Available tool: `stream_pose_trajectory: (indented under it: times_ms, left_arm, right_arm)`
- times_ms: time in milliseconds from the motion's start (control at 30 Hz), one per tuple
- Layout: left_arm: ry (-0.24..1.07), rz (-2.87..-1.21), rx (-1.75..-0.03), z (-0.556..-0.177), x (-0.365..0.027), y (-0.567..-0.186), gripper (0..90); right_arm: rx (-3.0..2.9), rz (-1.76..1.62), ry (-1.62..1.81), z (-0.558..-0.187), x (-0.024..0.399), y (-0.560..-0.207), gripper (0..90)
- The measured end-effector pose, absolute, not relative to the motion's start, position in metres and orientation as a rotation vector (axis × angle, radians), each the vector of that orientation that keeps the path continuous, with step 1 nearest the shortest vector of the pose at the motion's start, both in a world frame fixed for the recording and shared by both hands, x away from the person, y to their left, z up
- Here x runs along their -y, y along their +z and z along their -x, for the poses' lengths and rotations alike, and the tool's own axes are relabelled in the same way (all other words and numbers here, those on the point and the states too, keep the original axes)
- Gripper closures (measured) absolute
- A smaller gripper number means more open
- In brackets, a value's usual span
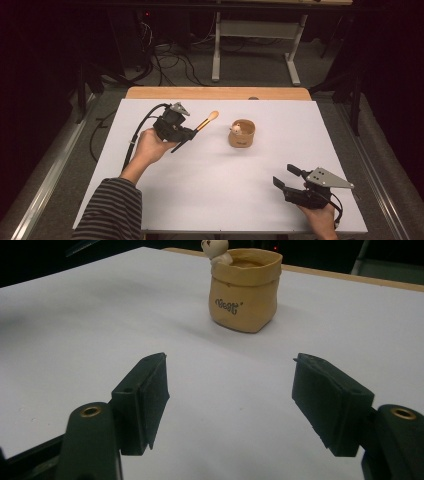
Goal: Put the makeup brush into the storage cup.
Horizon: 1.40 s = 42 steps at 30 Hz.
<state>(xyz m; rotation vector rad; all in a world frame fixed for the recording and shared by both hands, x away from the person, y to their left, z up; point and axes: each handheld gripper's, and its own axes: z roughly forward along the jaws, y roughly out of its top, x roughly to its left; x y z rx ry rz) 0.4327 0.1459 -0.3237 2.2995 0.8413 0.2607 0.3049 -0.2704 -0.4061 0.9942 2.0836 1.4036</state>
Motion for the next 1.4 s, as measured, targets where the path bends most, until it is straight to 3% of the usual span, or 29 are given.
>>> stream_pose_trajectory:
  times_ms: [1400]
  left_arm:
    - [0.249, -2.142, -0.77, -0.36, -0.169, -0.336, 78.4]
  right_arm:
    - [-2.086, -0.996, 1.403, -0.306, 0.27, -0.407, 32.2]
